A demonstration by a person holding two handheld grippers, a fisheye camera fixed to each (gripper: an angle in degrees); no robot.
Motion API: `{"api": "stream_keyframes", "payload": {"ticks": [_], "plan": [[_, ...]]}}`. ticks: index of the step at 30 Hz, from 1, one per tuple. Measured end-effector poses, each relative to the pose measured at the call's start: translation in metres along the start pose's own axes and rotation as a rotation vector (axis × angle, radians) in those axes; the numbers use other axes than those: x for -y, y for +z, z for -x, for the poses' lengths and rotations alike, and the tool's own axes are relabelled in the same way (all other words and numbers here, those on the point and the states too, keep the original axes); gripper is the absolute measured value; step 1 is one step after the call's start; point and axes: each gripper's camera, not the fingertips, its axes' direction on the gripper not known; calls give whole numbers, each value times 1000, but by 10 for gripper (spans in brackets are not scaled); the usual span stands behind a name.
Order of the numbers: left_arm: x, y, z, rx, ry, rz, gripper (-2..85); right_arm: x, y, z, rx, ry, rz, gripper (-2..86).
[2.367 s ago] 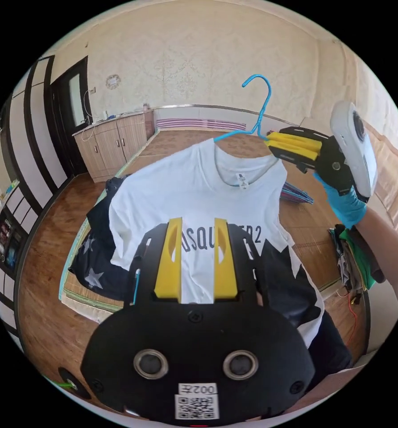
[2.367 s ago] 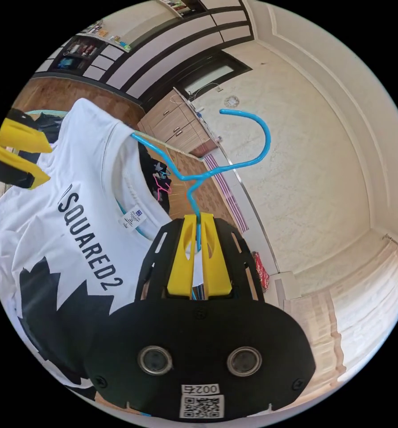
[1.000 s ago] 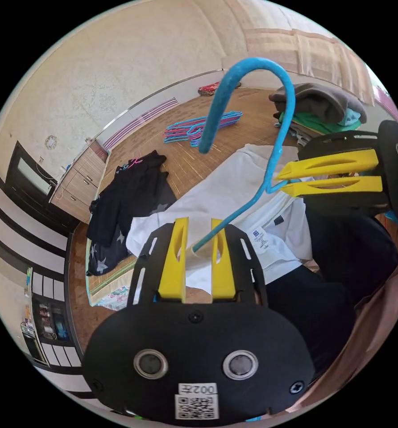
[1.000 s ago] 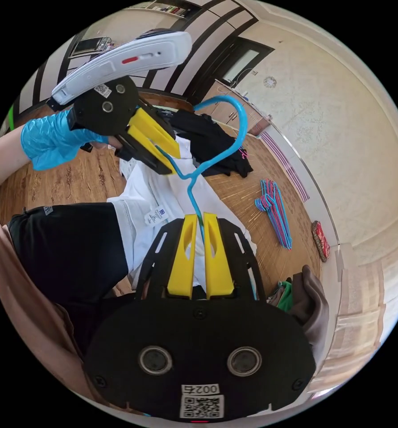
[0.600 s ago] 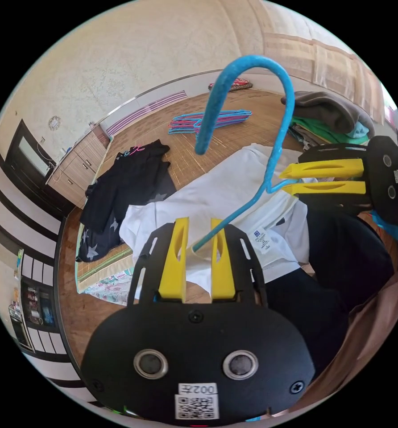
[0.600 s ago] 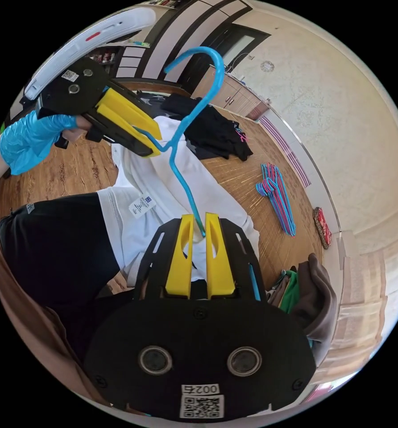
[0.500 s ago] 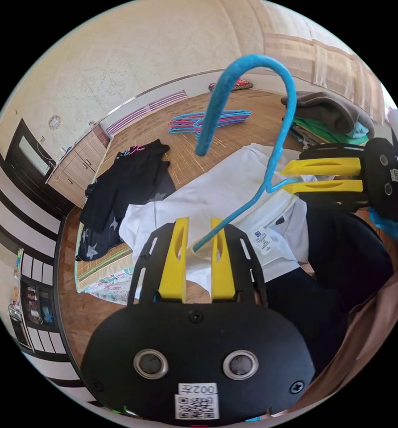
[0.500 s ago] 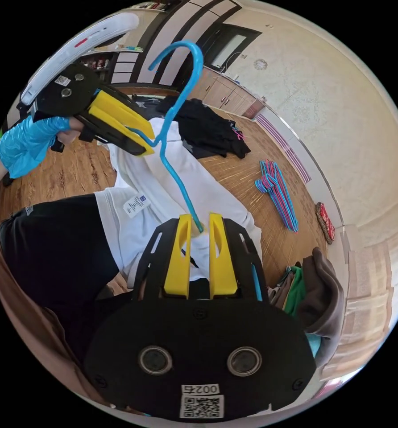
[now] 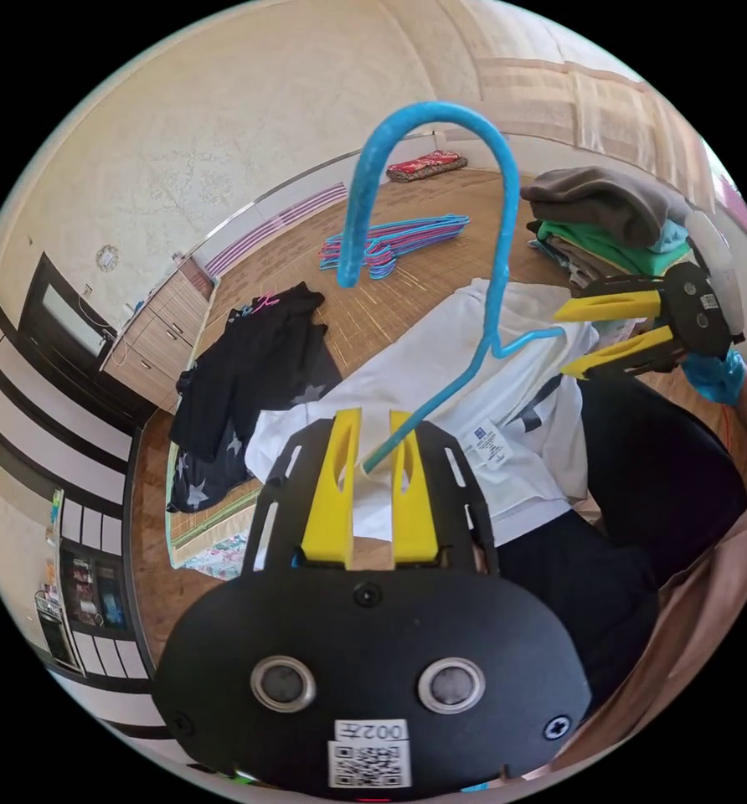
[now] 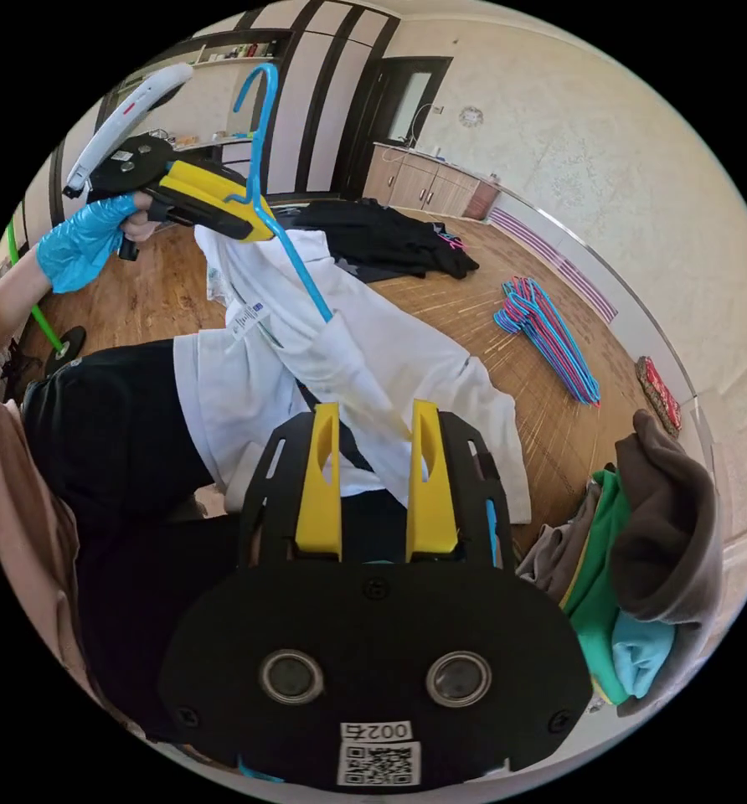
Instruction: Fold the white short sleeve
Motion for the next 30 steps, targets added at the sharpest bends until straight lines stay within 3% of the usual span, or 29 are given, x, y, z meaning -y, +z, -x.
{"api": "stream_keyframes", "payload": {"ticks": [4,14,30], "plan": [[3,-25,-8,67,65,-27,49,-13,-17,2,-65,73,-73,66],[45,-166,18,152,90,-344,42,8,-170,12,-560,153,-357,70],[94,-387,98,204,-59,-700,44,107,-408,17,-903,71,-538,72]]}}
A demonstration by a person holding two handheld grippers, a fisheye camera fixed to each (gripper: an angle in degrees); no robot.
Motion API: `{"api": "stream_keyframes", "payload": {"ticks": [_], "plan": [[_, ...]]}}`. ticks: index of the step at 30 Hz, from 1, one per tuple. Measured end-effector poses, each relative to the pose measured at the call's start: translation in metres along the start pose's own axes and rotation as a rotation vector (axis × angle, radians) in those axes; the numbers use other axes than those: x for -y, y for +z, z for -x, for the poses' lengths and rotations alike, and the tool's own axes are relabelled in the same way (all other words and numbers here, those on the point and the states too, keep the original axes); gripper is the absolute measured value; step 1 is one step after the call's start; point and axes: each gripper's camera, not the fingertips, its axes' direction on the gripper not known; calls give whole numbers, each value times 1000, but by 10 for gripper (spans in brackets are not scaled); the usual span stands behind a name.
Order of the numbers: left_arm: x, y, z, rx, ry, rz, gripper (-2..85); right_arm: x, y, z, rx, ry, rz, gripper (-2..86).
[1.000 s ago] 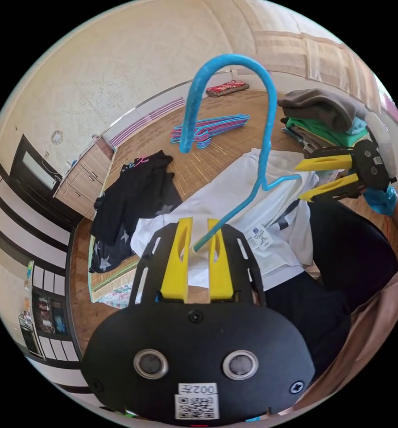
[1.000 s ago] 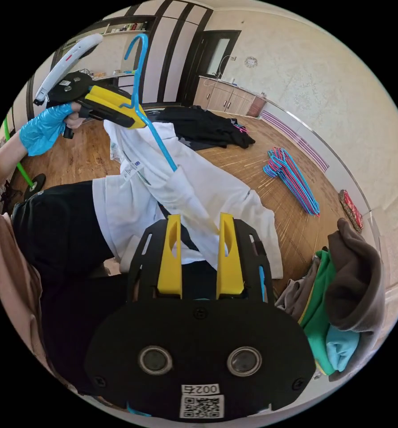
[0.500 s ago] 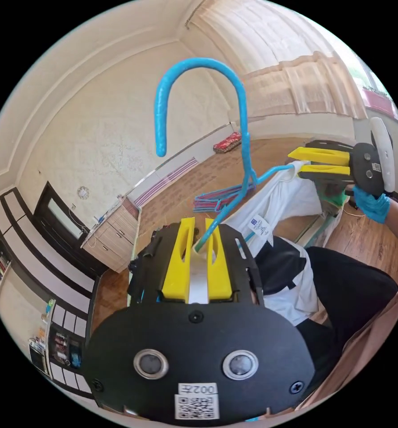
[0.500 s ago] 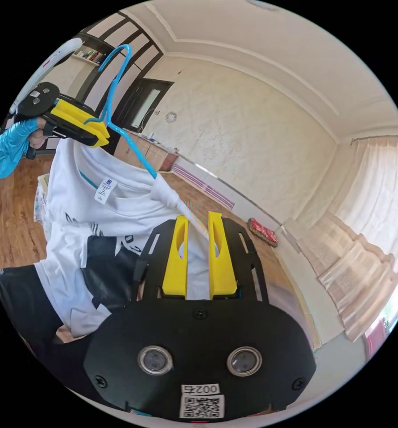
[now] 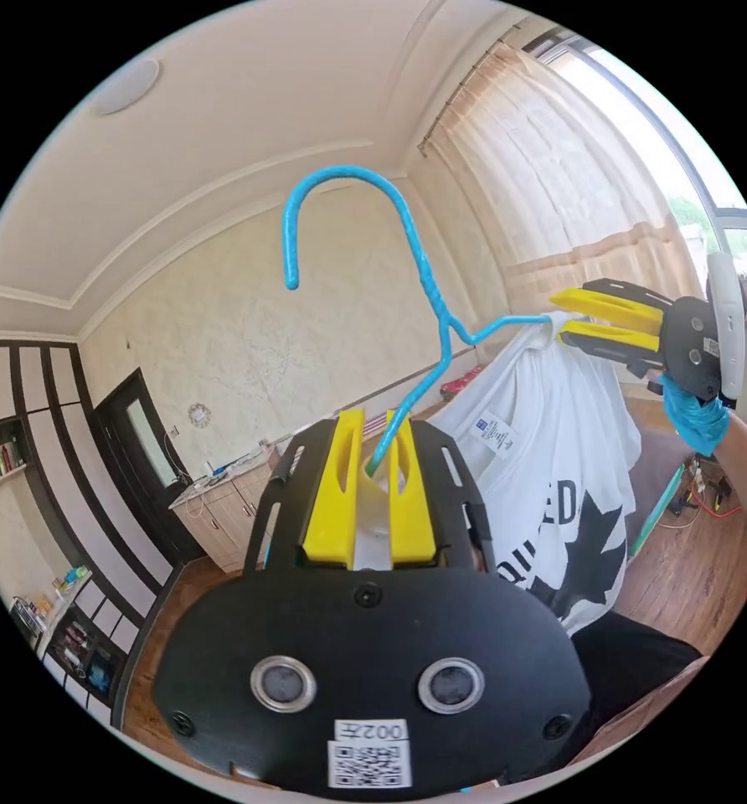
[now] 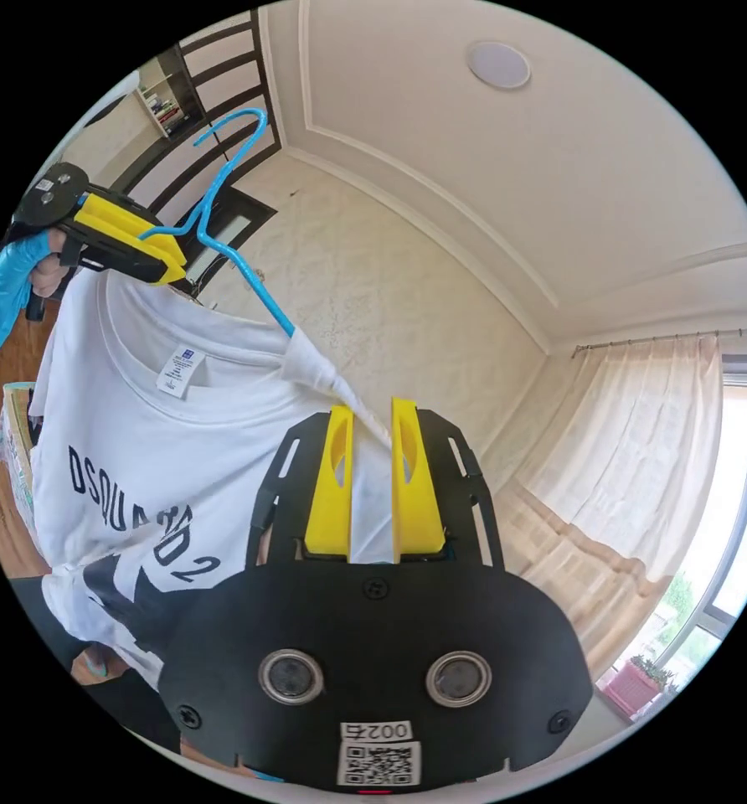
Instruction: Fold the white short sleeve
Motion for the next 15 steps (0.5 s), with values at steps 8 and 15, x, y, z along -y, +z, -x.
{"api": "stream_keyframes", "payload": {"ticks": [8,15], "plan": [[27,-68,22,-11,9,-64,46,39,-65,-28,-6,12,-29,73],[3,-83,26,-70,-12,11,45,41,-87,-10,90,-77,83,69]]}}
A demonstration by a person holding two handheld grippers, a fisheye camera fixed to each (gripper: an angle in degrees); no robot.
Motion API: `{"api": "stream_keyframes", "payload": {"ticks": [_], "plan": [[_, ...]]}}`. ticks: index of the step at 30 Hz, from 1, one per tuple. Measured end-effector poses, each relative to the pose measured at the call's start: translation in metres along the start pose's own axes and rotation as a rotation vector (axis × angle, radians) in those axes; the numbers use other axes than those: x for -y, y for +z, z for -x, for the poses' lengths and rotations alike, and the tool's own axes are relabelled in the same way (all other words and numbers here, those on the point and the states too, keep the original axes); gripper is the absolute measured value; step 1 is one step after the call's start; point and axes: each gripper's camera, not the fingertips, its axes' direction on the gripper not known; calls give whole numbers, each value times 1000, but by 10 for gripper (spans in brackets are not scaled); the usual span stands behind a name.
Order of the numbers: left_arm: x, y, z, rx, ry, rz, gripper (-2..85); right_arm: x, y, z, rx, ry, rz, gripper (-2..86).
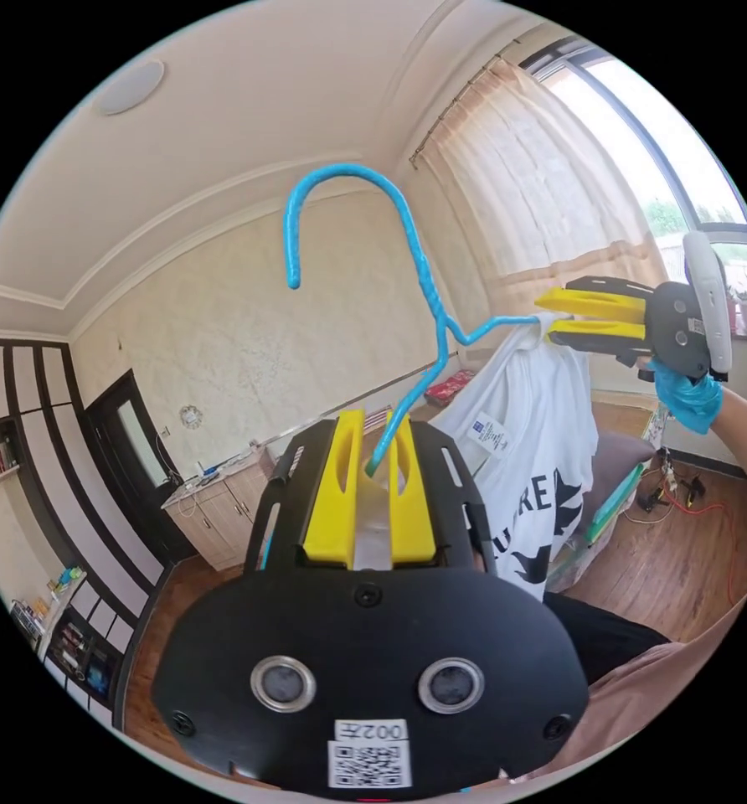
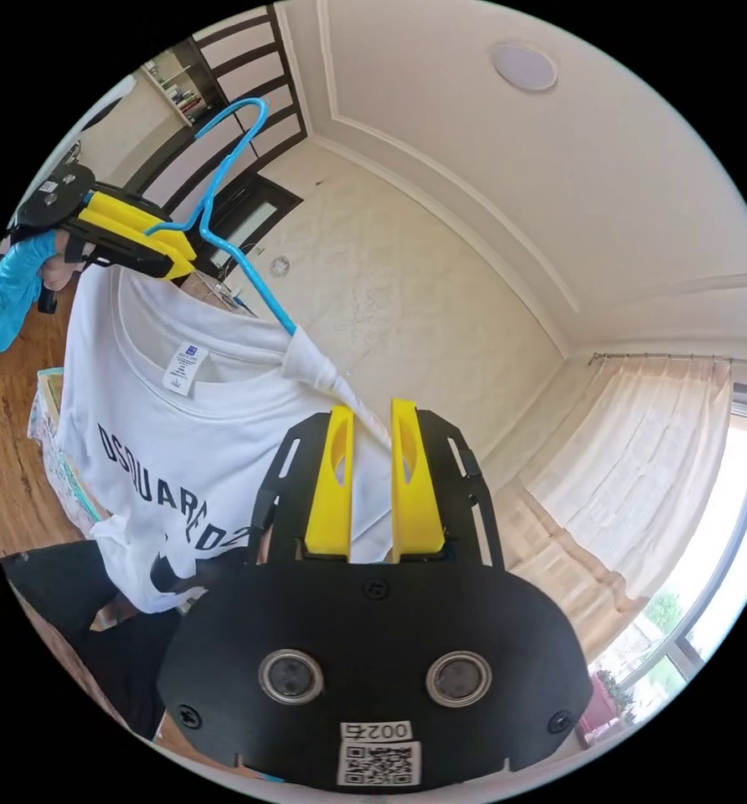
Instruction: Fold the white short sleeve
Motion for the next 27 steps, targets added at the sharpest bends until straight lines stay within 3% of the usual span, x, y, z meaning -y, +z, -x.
{"api": "stream_keyframes", "payload": {"ticks": [7,15,20,27], "plan": [[-40,25,10,-78,-51,49,47,-23,18,36,63,-24,-14,68],[-118,90,-11,-49,-67,254,46,-105,68,113,261,11,7,66],[-176,145,-25,-101,-96,394,47,-154,113,160,429,48,137,64],[-239,222,-55,-190,-122,534,53,-207,180,217,414,58,284,66]]}}
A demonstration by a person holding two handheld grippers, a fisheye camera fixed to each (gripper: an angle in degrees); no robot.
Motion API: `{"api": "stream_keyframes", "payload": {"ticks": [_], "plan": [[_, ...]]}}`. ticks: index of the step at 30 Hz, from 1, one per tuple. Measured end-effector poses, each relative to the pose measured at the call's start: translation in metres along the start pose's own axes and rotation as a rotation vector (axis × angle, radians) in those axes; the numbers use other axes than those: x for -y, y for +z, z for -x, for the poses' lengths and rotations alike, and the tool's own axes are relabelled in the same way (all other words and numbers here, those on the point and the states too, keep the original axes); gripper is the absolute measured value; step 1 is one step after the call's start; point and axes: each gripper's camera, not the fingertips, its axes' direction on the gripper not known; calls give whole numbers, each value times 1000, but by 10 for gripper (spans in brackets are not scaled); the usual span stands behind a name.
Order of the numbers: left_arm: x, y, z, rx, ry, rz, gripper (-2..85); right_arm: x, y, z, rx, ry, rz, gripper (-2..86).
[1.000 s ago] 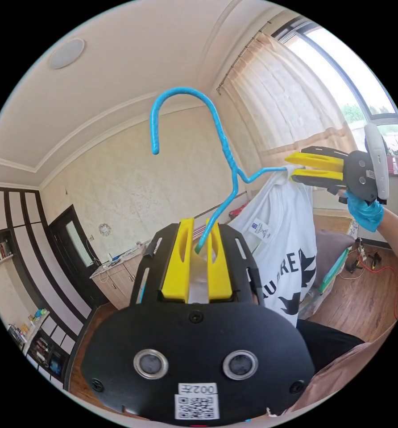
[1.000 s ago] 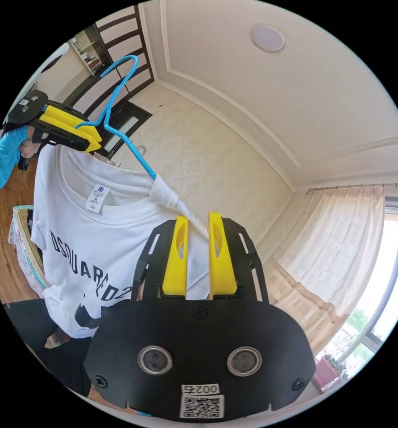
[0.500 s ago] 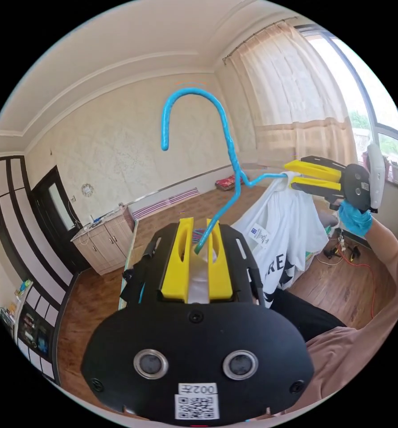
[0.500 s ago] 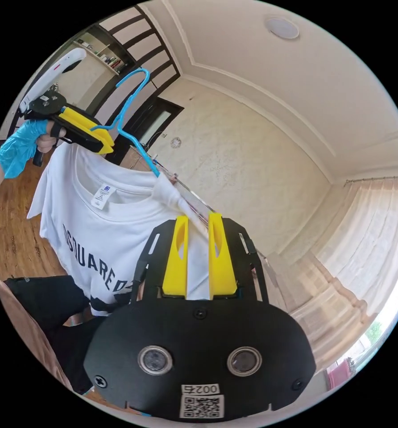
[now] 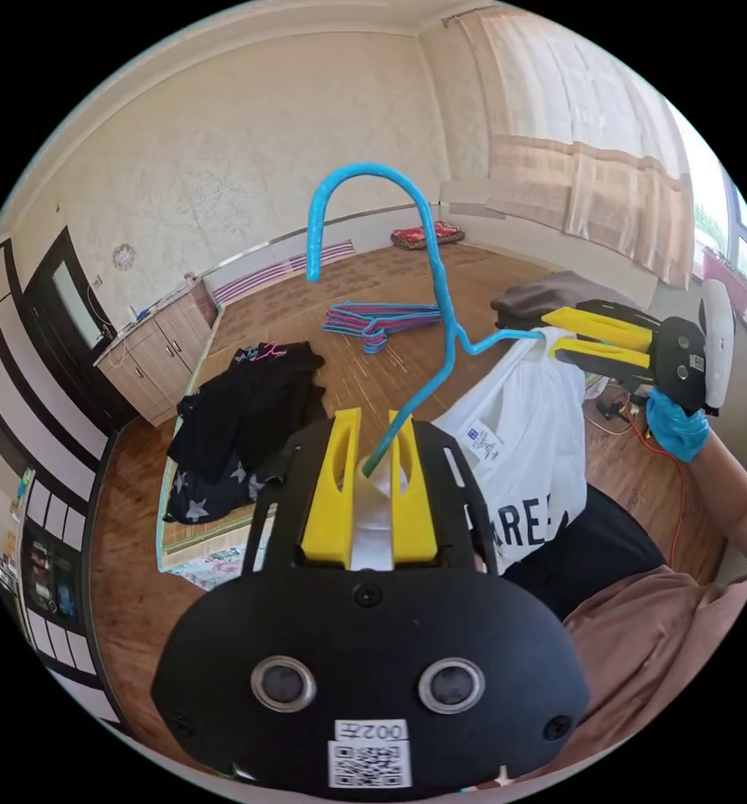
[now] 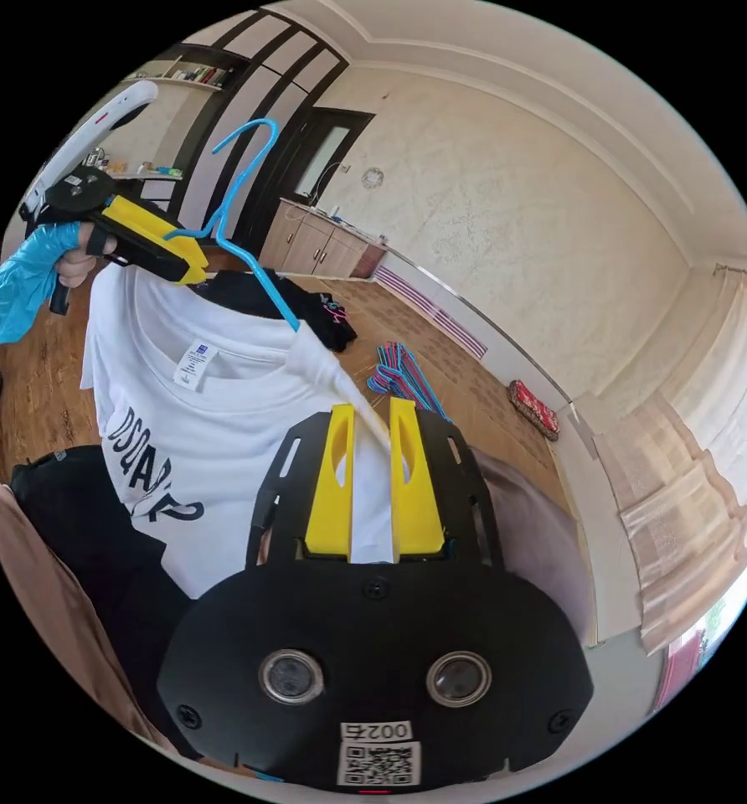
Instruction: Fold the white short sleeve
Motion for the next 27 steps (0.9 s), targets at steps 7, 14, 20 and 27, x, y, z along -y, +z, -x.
{"api": "stream_keyframes", "payload": {"ticks": [7,14,20,27], "plan": [[-8,74,-11,-38,11,99,54,-24,78,0,103,70,118,77],[-9,130,-22,-87,64,197,51,-51,138,-1,195,91,199,76],[-4,169,-31,-101,97,251,34,-64,175,-9,222,132,226,78],[15,185,-33,-52,112,179,41,-70,193,-17,176,195,213,77]]}}
